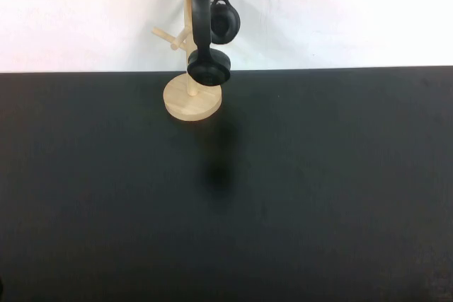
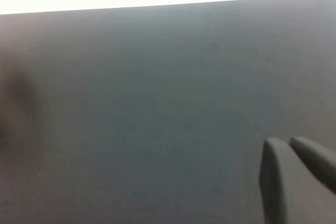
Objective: Take out the headphones from the headphone stand
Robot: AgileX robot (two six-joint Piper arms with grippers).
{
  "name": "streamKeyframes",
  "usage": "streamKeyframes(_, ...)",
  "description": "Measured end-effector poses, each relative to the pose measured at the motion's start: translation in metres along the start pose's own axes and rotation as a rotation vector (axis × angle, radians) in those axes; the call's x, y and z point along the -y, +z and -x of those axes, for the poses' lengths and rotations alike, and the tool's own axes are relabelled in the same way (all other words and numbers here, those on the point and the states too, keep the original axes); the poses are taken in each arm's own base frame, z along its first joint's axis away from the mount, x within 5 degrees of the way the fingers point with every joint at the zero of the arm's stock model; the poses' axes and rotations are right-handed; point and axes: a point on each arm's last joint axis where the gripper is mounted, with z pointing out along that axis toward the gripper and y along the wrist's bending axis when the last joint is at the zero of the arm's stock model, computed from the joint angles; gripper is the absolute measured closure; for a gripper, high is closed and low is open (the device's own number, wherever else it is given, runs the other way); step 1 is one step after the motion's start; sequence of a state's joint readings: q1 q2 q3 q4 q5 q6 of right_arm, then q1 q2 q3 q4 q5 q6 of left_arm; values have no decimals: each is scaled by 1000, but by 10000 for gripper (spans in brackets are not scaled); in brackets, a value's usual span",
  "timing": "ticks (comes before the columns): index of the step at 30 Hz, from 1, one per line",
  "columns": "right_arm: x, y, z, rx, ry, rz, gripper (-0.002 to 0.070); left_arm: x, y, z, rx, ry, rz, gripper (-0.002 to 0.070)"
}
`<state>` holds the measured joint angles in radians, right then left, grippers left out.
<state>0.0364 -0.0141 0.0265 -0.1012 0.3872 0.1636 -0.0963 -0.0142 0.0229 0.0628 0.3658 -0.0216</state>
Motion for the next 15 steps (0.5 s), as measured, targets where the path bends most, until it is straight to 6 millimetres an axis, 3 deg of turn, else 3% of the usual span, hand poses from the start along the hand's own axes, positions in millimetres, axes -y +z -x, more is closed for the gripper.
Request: streamKeyframes(15,6,0,1,8,-156,-63,685,0,0,0,0,0,0,679)
